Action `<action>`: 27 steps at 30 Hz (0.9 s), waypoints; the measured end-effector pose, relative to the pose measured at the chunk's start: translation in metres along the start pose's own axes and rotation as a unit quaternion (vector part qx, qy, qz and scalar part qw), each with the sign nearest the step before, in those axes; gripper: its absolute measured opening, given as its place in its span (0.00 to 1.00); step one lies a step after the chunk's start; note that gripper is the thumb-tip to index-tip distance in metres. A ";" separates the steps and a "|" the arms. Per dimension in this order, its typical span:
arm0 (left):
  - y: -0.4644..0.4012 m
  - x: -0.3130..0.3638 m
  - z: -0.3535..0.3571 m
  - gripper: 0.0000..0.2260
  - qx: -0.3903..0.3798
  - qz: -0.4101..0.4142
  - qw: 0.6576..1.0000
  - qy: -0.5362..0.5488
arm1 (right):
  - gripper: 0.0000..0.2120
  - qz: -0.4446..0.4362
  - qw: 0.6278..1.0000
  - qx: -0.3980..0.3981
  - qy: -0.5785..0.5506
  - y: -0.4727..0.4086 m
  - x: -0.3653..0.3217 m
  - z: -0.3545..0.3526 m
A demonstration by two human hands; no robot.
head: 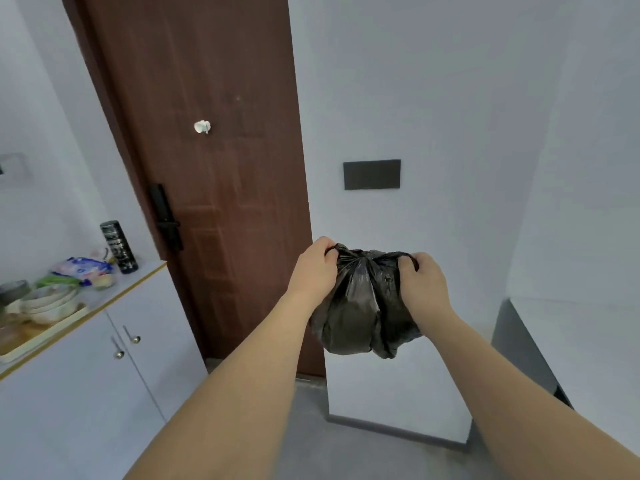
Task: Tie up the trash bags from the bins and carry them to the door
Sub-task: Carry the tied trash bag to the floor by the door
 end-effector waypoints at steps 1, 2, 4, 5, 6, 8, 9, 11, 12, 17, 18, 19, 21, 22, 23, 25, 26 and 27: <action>-0.003 -0.006 0.005 0.08 0.000 -0.005 1.000 0.002 | 0.09 0.004 1.000 -0.002 -0.001 -0.004 0.007 0.005; -0.006 -0.015 0.014 0.08 -0.005 -0.011 1.000 0.002 | 0.09 0.010 1.000 -0.002 -0.003 -0.009 0.017 0.012; -0.014 -0.042 0.040 0.08 -0.022 -0.026 0.999 -0.006 | 0.09 0.027 1.000 -0.005 0.000 -0.023 0.044 0.031; -0.018 -0.059 0.054 0.08 -0.031 -0.036 0.999 -0.009 | 0.09 0.037 0.999 -0.010 0.005 -0.029 0.060 0.042; -0.023 -0.076 0.069 0.08 -0.040 -0.045 0.998 -0.008 | 0.09 0.046 0.999 -0.014 0.011 -0.036 0.077 0.054; -0.032 -0.112 0.105 0.08 -0.066 -0.064 0.996 -0.006 | 0.10 0.067 0.997 -0.015 0.025 -0.052 0.115 0.075; -0.036 -0.130 0.124 0.08 -0.081 -0.071 0.994 -0.006 | 0.10 0.076 0.996 -0.014 0.032 -0.060 0.135 0.084; -0.035 -0.168 0.167 0.08 -0.107 -0.090 0.990 -0.006 | 0.09 0.093 0.994 -0.011 0.055 -0.074 0.181 0.100; -0.033 -0.187 0.190 0.08 -0.119 -0.100 0.988 -0.004 | 0.09 0.102 0.992 -0.009 0.067 -0.080 0.206 0.106; 0.003 -0.286 0.325 0.07 -0.181 -0.146 0.972 -0.022 | 0.08 0.160 0.979 0.000 0.124 -0.109 0.358 0.124; 0.013 -0.308 0.354 0.07 -0.190 -0.150 0.970 -0.024 | 0.08 0.171 0.976 0.001 0.134 -0.114 0.395 0.128; 0.025 -0.330 0.384 0.07 -0.199 -0.153 0.968 -0.026 | 0.08 0.182 0.973 0.001 0.141 -0.117 0.434 0.131; 0.054 -0.380 0.448 0.07 -0.219 -0.159 0.962 -0.030 | 0.08 0.200 0.968 0.003 0.152 -0.120 0.520 0.138; 0.071 -0.406 0.480 0.07 -0.229 -0.162 0.959 -0.032 | 0.09 0.206 0.966 0.004 0.159 -0.119 0.565 0.140; 0.090 -0.433 0.511 0.07 -0.237 -0.166 0.957 -0.034 | 0.09 0.210 0.964 0.004 0.166 -0.116 0.610 0.142; 0.129 -0.488 0.577 0.07 -0.250 -0.169 0.953 -0.037 | 0.10 0.215 0.961 0.006 0.173 -0.110 0.702 0.146; 0.149 -0.514 0.610 0.07 -0.255 -0.170 0.951 -0.038 | 0.10 0.218 0.960 0.011 0.176 -0.107 0.747 0.146; 0.167 -0.537 0.644 0.07 -0.259 -0.170 0.950 -0.035 | 0.10 0.221 0.958 0.018 0.180 -0.106 0.790 0.145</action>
Point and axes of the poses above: each hand's wrist, its own y-axis away from the middle knuckle, its own z-axis out of the palm, x = y × z, the point moved 4 cm from there along -y, towards the middle knuckle, and after that the axes turned 14 degrees about x, right-handed, at the moved point
